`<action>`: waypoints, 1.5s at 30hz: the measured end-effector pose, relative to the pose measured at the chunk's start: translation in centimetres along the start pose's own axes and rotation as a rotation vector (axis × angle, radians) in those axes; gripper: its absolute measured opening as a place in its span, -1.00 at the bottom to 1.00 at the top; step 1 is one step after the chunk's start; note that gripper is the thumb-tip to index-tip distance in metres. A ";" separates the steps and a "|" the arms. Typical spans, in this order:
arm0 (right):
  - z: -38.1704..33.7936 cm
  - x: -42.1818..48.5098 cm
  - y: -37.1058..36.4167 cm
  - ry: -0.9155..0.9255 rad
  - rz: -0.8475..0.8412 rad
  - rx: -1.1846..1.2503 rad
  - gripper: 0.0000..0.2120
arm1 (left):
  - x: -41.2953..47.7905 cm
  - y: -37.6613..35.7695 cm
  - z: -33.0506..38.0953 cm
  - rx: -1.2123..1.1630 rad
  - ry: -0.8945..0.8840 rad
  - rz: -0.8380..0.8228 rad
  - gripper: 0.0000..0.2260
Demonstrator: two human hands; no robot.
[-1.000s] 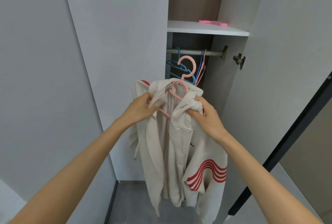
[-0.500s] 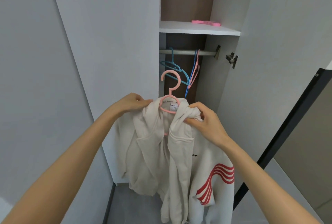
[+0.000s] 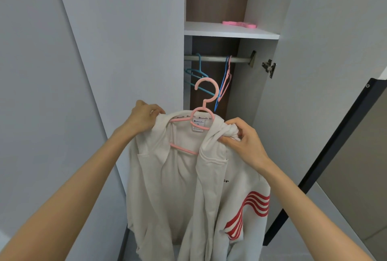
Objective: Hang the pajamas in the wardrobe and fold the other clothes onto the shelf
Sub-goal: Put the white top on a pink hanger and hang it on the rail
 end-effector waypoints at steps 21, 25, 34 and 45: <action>0.7 0.1 2.8 -0.071 -0.169 -0.526 -0.77 | -1.3 -0.8 1.0 -0.101 -0.245 0.404 -0.75; 0.5 -0.1 2.0 -0.045 -0.238 -0.726 -0.63 | -1.1 -1.2 1.0 -0.124 -0.201 0.417 -0.77; -1.2 0.8 -0.1 0.083 -0.379 -0.819 -0.75 | -1.9 -1.3 2.2 -0.158 -0.247 0.383 -0.79; -3.1 0.0 -0.9 -0.120 -0.398 -0.501 -0.68 | -1.2 -3.2 1.9 -0.131 -0.215 0.190 -0.80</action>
Point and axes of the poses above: each hand's wrist, its own x-axis towards the middle knuckle, its own y-axis out of the back of the hand, z = x × y, the point moved 4 cm from there along x, towards the middle knuckle, and after that the axes turned 15 degrees about y, right-handed, at the moved point
